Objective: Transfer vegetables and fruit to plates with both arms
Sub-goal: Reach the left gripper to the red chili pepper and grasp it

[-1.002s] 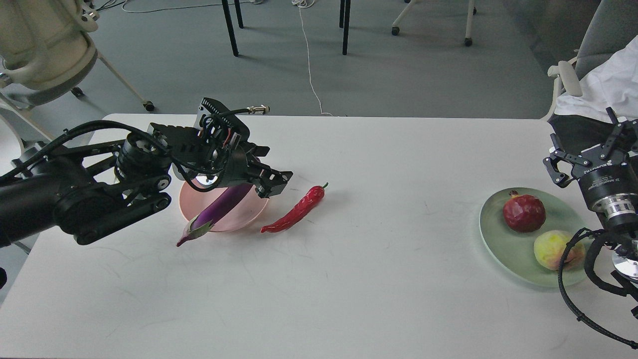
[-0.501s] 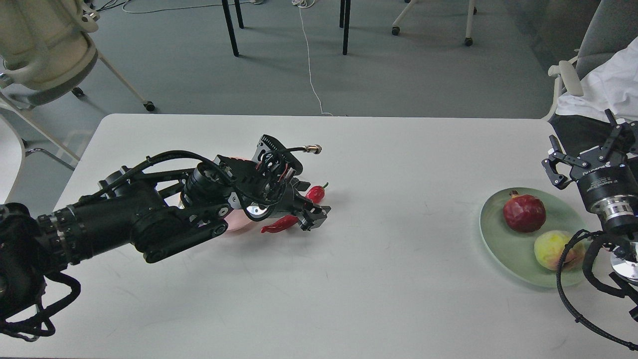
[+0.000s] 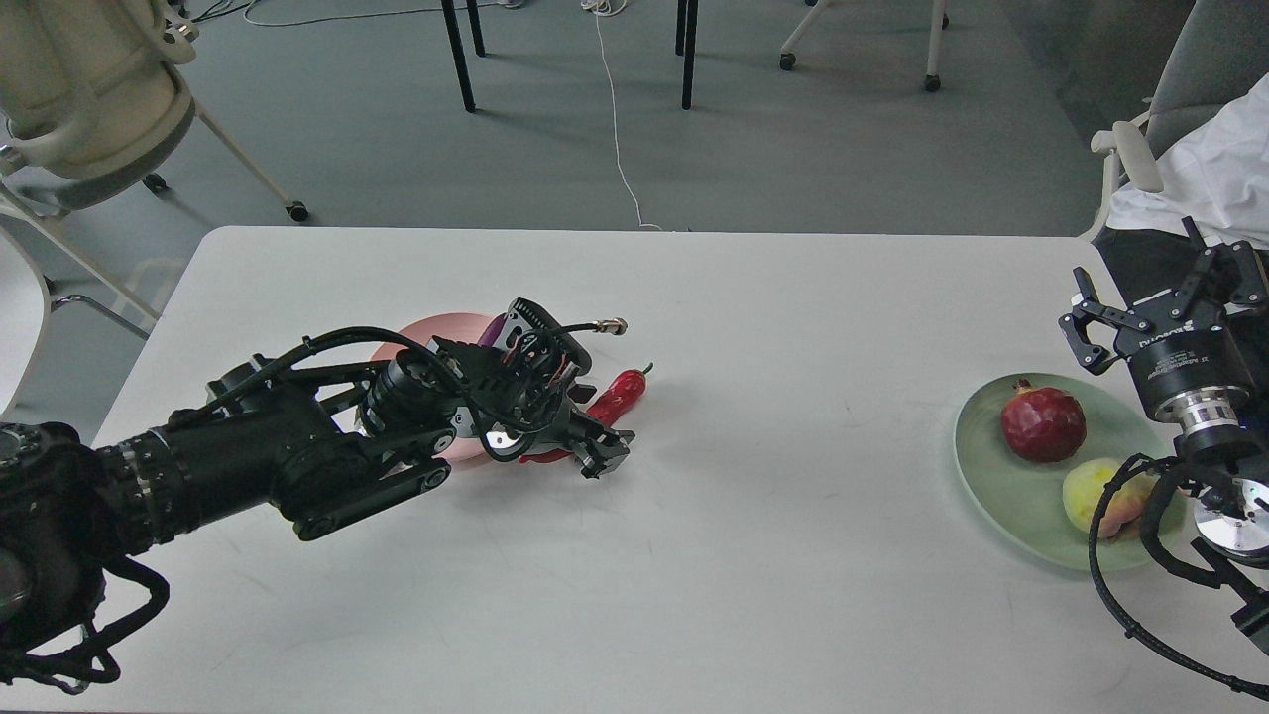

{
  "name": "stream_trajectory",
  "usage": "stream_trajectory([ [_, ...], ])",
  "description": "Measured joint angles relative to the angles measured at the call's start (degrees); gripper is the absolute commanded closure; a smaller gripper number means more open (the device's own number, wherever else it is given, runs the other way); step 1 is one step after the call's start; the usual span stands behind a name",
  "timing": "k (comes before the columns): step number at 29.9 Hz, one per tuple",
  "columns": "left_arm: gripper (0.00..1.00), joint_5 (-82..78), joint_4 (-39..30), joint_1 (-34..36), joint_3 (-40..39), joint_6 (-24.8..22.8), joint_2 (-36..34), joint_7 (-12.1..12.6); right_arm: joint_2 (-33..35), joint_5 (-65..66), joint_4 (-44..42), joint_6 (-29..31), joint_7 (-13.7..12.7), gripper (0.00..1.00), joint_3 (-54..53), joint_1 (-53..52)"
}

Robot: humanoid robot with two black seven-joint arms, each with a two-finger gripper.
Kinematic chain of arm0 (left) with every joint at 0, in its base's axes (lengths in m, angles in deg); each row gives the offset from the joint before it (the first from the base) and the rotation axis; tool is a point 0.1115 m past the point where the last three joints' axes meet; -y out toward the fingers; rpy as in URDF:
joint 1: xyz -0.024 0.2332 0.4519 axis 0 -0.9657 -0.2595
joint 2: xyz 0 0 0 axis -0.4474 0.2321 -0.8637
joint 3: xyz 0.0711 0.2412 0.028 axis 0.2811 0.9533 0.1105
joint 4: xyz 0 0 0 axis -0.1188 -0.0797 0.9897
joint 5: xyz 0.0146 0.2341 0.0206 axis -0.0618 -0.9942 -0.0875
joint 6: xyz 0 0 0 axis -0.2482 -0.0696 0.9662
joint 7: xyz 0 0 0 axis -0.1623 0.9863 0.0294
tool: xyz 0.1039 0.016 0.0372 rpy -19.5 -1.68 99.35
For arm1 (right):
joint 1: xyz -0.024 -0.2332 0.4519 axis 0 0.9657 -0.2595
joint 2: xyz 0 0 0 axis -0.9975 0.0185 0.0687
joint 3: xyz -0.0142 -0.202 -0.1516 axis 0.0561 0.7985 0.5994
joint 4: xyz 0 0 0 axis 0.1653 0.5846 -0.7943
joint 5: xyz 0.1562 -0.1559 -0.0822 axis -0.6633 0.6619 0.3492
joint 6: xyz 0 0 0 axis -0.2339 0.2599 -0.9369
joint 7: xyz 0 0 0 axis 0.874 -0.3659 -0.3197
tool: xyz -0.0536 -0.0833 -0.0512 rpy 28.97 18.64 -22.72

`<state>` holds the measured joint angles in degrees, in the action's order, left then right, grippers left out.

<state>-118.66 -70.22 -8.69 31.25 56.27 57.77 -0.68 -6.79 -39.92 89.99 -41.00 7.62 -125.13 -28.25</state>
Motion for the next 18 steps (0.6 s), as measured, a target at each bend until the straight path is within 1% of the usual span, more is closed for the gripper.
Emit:
stream_trajectory([
  [4,0.64,0.0,0.0,-0.4,0.0,0.8,-0.2,-0.1,0.0,0.0,0.0,0.0,0.0,0.01,0.0,0.0],
  [9,0.70,0.0,0.4,-0.6,0.2,0.9,-0.5,-0.1,-0.4,0.0,-0.1,0.0,0.0,0.01,0.0,0.0],
  [16,0.92,-0.1,0.7,-0.5,0.2,0.7,-0.2,0.0,-0.6,0.0,-0.1,0.0,0.0,0.01,0.0,-0.1],
  [18,0.92,-0.1,0.7,-0.3,0.2,0.6,-0.1,0.1,-0.6,0.0,-0.2,0.0,0.0,0.01,0.0,-0.1],
])
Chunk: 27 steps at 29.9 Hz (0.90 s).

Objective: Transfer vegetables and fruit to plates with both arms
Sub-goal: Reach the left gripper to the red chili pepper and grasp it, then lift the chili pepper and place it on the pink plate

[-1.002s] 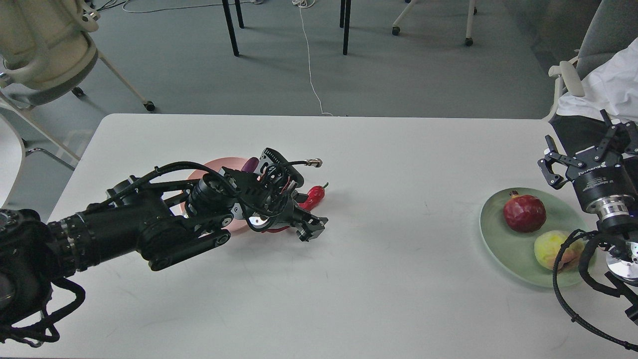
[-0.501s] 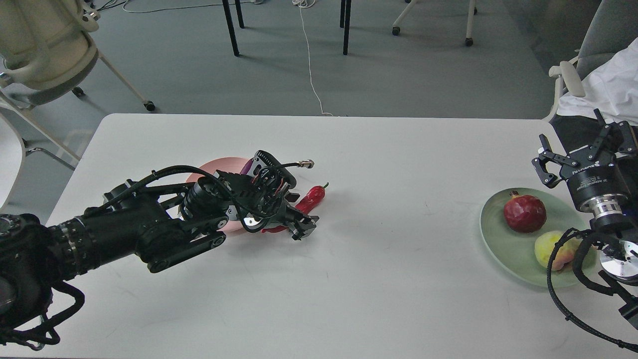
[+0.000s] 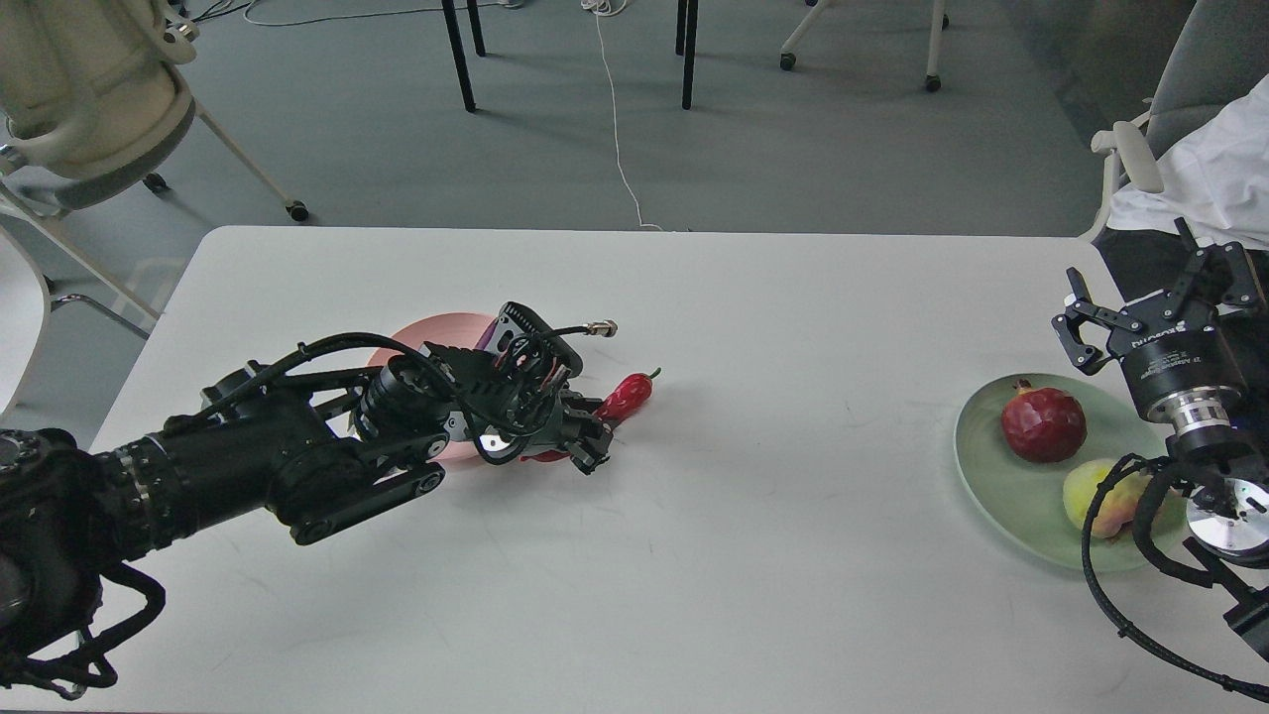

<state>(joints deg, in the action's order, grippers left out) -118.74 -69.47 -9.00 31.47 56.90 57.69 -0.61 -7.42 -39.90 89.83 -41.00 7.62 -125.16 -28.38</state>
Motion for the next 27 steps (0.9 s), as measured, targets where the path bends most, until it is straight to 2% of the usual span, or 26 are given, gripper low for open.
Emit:
stream_trajectory([
  [8,0.92,0.6,-1.0,0.7,-0.6,-0.1,-1.1,0.0,0.0,0.0,0.0,0.0,0.0,0.01,0.0,-0.4],
  [14,0.91,1.5,-8.4,2.9,-2.1,-0.2,-5.8,0.0,0.0,0.0,0.0,0.0,0.0,0.01,0.0,-0.4],
  [20,0.89,5.0,-17.4,6.6,-5.5,-2.7,-18.5,0.1,0.0,0.0,-0.6,0.0,0.0,0.01,0.0,-0.2],
  [24,0.87,4.9,-18.2,7.2,-5.0,-4.5,-26.3,-0.2,-0.6,0.0,-1.1,0.0,0.0,0.01,0.1,-0.2],
  [27,0.87,4.4,-17.6,6.6,-4.4,-4.9,-29.3,-0.2,-1.2,0.1,-1.1,0.0,0.0,0.01,0.1,-0.3],
])
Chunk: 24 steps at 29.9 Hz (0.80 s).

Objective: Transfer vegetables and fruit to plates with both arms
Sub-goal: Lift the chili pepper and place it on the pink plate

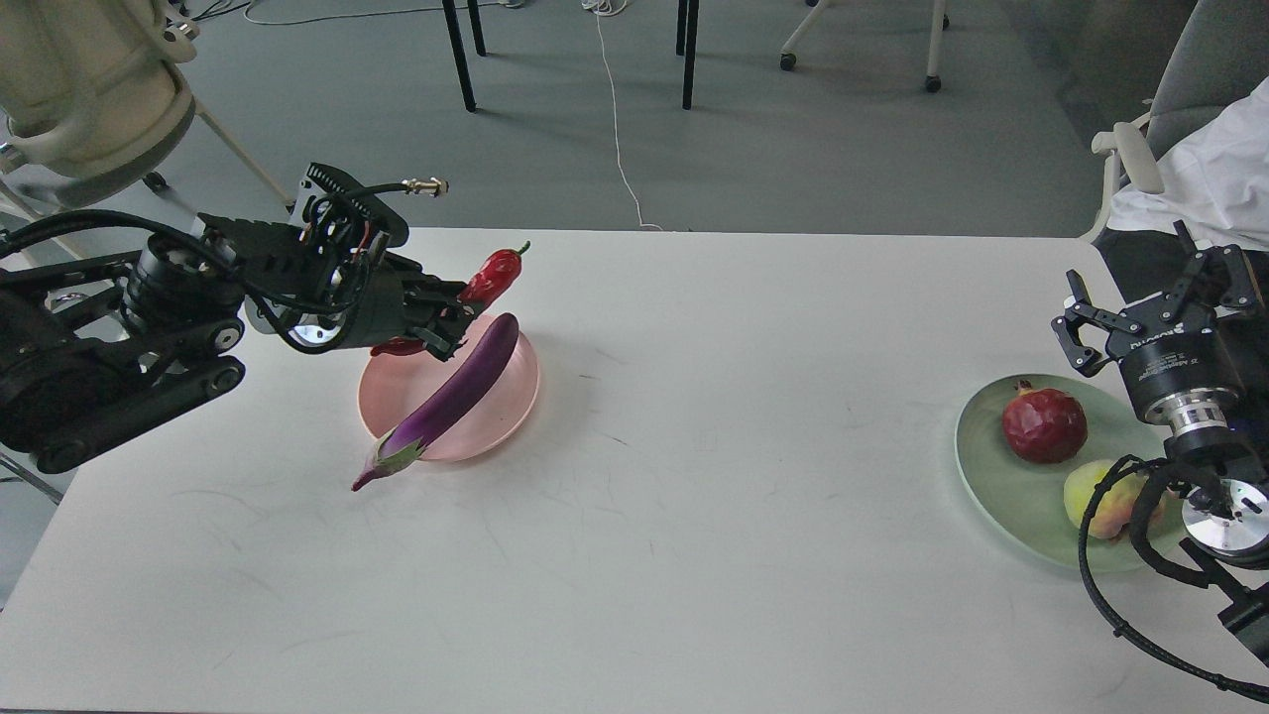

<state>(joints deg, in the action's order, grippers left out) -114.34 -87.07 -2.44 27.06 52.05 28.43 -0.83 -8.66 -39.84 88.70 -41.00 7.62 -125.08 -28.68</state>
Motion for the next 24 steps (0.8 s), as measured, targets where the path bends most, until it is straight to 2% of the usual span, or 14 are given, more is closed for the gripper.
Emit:
stream_trajectory([
  [3,0.86,-1.2,1.3,-1.8,1.0,0.2,-1.2,0.1,-0.2,0.0,0.0,0.0,0.0,0.01,0.0,0.0],
  [6,0.78,-1.9,3.1,-4.3,1.2,0.6,-1.2,0.2,-0.5,0.0,0.1,0.0,0.0,0.01,-0.1,-0.1],
  [15,0.74,-2.2,7.3,-6.5,1.0,2.3,2.4,0.2,-0.5,0.0,0.1,0.0,0.0,0.01,-0.1,-0.2],
  [19,0.58,-2.1,9.9,-7.0,1.4,2.3,4.7,0.2,-0.7,0.0,0.0,0.0,0.0,0.01,-0.1,0.0],
  [24,0.44,-1.9,10.4,-7.8,1.4,2.4,5.4,0.1,-1.8,0.0,-1.0,0.0,0.0,0.01,0.0,0.0],
])
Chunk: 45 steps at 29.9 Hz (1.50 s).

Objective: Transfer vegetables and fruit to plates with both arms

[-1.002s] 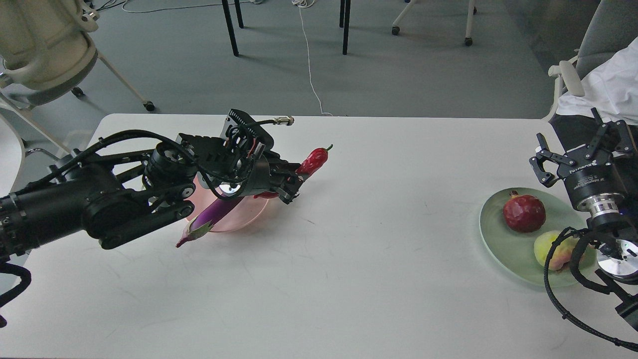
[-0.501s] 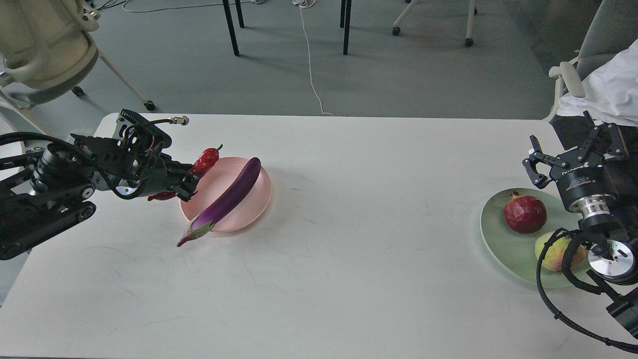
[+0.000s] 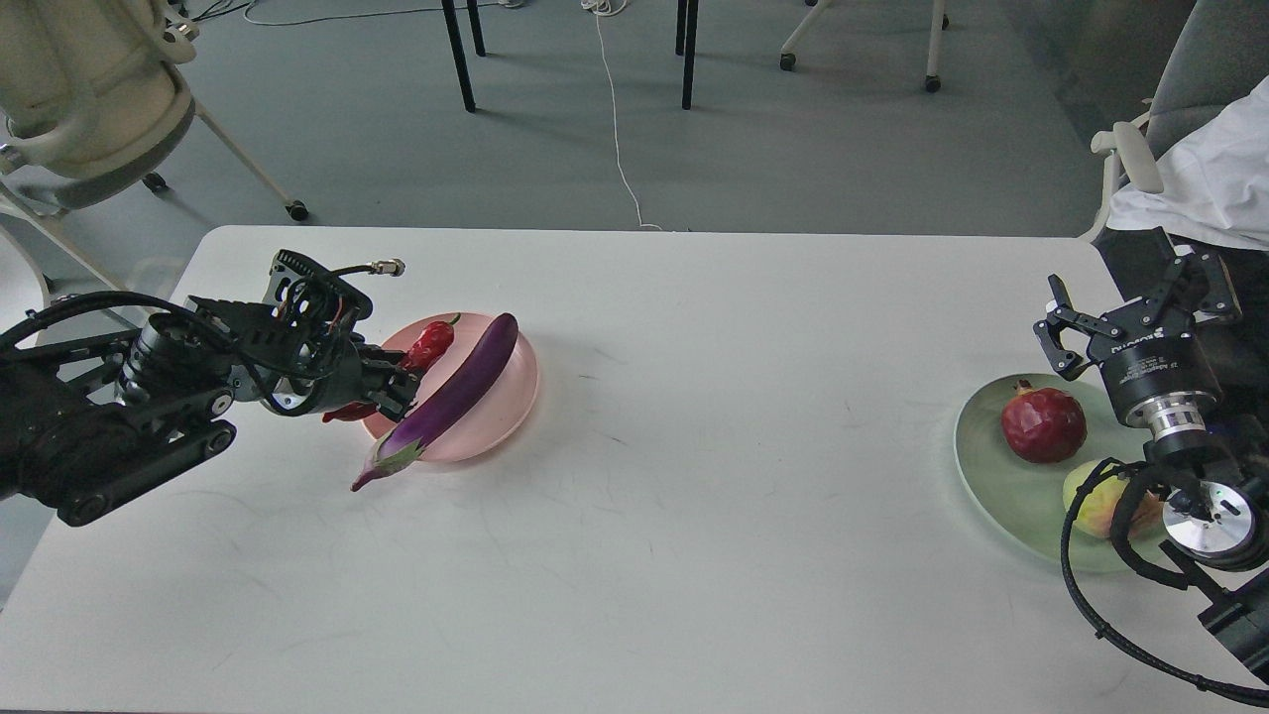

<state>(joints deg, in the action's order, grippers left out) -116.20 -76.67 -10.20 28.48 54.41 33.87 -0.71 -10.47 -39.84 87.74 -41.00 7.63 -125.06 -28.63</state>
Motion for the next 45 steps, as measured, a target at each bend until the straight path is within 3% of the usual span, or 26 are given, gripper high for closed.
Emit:
stream_trajectory([
  [5,0.17,0.6,0.1,0.0,-0.8,1.9,0.6,-0.1,-0.7,0.0,-0.5,0.0,0.0,0.01,0.3,-2.5],
  [10,0.06,4.4,0.9,0.2,-1.1,10.4,0.8,-0.2,-0.6,0.1,-0.6,0.0,0.0,0.01,0.2,-4.2],
  [15,0.02,16.9,3.4,0.7,-4.6,15.5,0.6,-0.3,-0.2,0.1,-1.1,0.0,0.0,0.01,0.0,-4.2],
  [26,0.02,49.6,8.4,1.2,-16.0,16.9,2.3,-0.7,-0.3,0.0,-3.7,0.0,0.0,0.01,-0.1,-5.8],
  [29,0.02,64.0,9.7,1.2,-17.3,16.6,3.7,-2.2,-0.2,0.0,-3.7,0.0,0.0,0.01,-0.1,-6.4],
  [32,0.02,79.2,12.0,1.0,-18.6,15.8,5.1,-5.5,0.0,0.0,-3.5,0.0,-0.6,0.01,-0.1,-8.5],
  [36,0.02,97.8,16.8,0.9,-20.7,11.3,8.6,-8.8,0.0,0.0,-3.1,0.0,-3.2,0.01,0.3,-10.3],
  [45,0.01,118.0,28.0,-1.9,-32.0,-1.3,15.1,-9.5,0.0,-0.1,-3.0,0.0,-10.0,0.01,0.5,-13.9],
])
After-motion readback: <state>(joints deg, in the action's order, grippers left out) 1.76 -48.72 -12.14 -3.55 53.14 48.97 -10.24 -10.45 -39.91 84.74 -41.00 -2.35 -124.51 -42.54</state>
